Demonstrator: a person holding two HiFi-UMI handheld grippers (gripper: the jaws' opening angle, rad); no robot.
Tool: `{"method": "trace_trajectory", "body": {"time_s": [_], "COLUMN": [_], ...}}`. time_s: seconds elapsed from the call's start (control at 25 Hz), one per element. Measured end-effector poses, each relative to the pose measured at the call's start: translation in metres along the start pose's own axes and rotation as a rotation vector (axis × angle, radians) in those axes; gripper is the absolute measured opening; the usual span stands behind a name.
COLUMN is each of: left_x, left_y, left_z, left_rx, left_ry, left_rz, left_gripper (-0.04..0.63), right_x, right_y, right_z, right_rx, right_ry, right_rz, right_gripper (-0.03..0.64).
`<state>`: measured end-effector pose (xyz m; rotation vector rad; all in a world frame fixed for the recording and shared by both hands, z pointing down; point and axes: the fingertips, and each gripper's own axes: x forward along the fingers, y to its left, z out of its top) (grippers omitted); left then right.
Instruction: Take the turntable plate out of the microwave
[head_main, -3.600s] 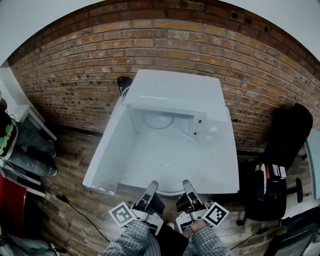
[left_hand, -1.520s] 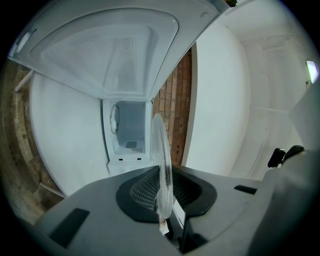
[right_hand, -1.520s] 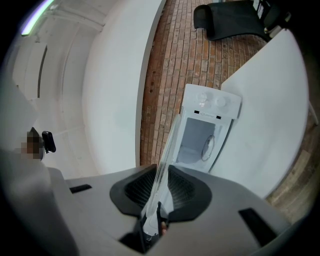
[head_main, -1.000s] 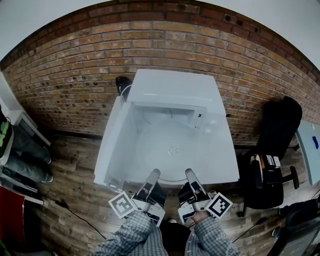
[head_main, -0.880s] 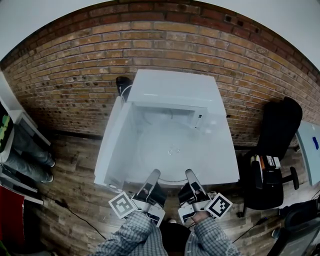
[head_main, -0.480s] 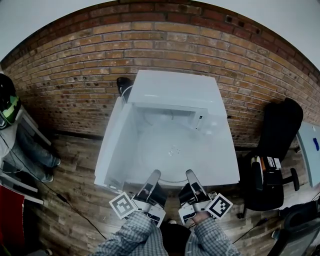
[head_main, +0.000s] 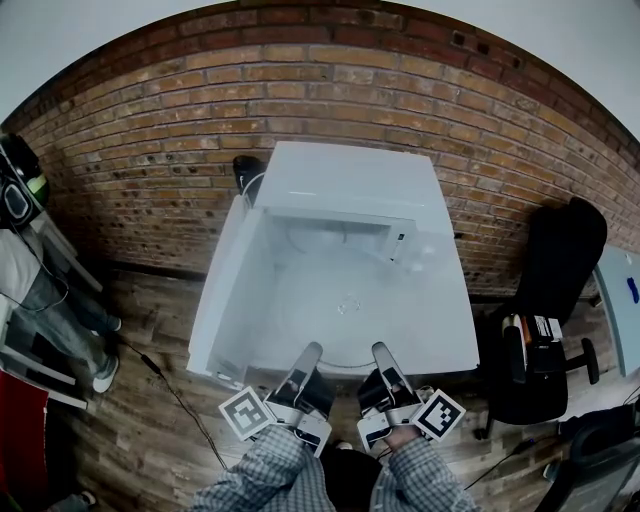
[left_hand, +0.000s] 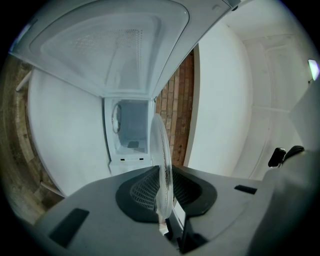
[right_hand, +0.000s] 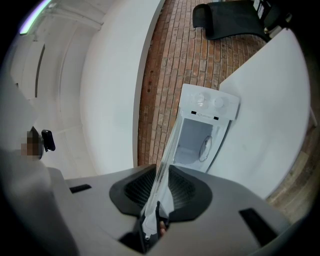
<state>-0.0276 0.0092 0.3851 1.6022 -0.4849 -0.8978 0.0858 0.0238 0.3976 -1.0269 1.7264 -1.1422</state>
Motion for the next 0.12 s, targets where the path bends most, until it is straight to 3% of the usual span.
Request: {"method": "trace_trajectory", "body": {"time_s": [0.12], "left_x": [0.0000], "left_y": [0.0004], "left_z": [-0.0016], "left_rx": [0.001], "left_ry": [0.001], "left_rz": [0.003], "left_gripper": [0.054], "right_x": [-0.0038], "right_y": [-0.0011], "right_z": [-0.0003], "right_rx": [0.010], "right_ry": [-0.003], "right_rz": [-0.005], "right_gripper": [0.075]}}
